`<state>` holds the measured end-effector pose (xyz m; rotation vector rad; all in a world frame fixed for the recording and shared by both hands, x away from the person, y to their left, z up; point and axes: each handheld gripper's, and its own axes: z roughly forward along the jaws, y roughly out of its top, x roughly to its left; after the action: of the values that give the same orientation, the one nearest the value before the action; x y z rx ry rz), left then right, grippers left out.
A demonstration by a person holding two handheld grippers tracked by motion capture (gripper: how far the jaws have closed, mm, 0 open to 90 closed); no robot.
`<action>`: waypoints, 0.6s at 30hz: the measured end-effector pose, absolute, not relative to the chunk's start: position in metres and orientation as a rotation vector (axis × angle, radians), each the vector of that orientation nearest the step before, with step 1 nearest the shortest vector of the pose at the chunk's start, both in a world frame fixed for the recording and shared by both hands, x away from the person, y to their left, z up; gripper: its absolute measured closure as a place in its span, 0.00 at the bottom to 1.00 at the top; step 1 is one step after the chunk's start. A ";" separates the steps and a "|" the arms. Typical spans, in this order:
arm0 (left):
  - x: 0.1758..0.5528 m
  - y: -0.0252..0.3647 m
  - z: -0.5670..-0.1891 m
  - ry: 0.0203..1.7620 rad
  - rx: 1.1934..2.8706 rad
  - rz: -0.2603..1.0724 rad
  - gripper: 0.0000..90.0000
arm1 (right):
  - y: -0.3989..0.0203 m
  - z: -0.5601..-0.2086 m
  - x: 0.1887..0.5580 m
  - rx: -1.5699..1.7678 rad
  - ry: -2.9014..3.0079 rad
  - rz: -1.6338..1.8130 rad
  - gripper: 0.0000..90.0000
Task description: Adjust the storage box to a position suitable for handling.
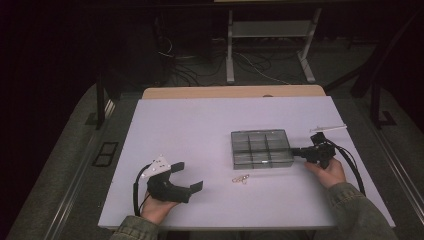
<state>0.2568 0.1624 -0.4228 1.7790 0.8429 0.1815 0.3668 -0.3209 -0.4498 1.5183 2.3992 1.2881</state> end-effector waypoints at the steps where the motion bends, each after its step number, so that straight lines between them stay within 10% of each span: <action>1: 0.257 0.162 -0.423 0.843 1.778 0.181 0.00 | -0.320 -0.450 0.367 1.514 2.402 1.288 1.00; 18: 0.257 0.162 -0.423 0.840 1.779 0.181 0.00 | -0.300 -0.447 0.362 1.470 2.442 1.308 1.00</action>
<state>0.2570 0.1619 -0.4229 1.7793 0.8403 0.1811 0.3619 -0.3001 -0.4473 1.4695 2.4420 1.3079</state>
